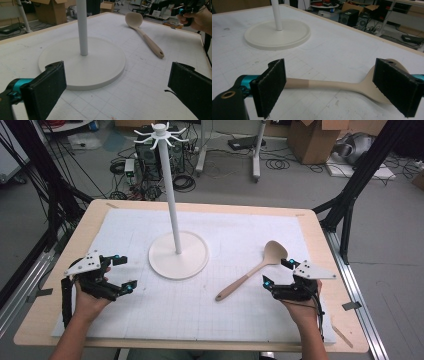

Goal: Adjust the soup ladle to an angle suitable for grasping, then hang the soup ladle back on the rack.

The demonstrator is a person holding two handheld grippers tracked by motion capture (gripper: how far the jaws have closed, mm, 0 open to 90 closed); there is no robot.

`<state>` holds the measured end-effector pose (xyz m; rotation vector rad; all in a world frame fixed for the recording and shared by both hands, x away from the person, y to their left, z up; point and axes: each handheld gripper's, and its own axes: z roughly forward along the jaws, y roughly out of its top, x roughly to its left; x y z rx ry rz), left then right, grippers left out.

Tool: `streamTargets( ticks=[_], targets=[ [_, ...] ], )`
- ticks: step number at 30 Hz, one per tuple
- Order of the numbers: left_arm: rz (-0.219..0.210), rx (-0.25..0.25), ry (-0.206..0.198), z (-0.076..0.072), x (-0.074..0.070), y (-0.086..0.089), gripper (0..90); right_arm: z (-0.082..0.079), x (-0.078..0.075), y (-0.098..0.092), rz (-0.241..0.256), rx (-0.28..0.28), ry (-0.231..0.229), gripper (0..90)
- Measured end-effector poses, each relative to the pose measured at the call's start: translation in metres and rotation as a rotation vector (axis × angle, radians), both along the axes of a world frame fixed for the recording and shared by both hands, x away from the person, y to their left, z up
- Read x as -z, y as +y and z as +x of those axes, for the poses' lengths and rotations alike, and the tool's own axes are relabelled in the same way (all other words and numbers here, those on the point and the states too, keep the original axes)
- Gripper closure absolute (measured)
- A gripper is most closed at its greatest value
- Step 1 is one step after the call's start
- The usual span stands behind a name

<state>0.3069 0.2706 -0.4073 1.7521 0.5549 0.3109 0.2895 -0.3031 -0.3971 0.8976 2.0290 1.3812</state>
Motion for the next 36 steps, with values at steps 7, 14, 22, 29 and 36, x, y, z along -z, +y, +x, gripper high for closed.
streamTargets(
  ticks=[7,14,22,29,36],
  targets=[
    [-0.008,0.01,-0.003,0.0002,-0.0006,-0.0017,2.1,0.0007,0.001,0.0022,-0.015,-0.006,0.005,10.3],
    [0.002,0.016,-0.001,0.0021,0.0008,-0.0037,2.1,-0.0004,0.0004,0.0037,-0.035,-0.011,0.004,10.4],
    [-0.016,0.007,-0.002,-0.0007,-0.003,-0.0031,2.1,0.0042,0.0031,0.0068,-0.043,-0.009,0.019,10.4],
    [-0.01,0.012,-0.003,-0.0001,-0.0033,-0.0036,2.1,0.0041,0.0026,0.0061,-0.04,-0.011,0.018,10.4],
    [-0.014,0.003,-0.001,0.0016,-0.0027,-0.0026,2.1,0.0039,0.0021,0.0034,-0.029,-0.011,0.018,10.3]
  ],
)
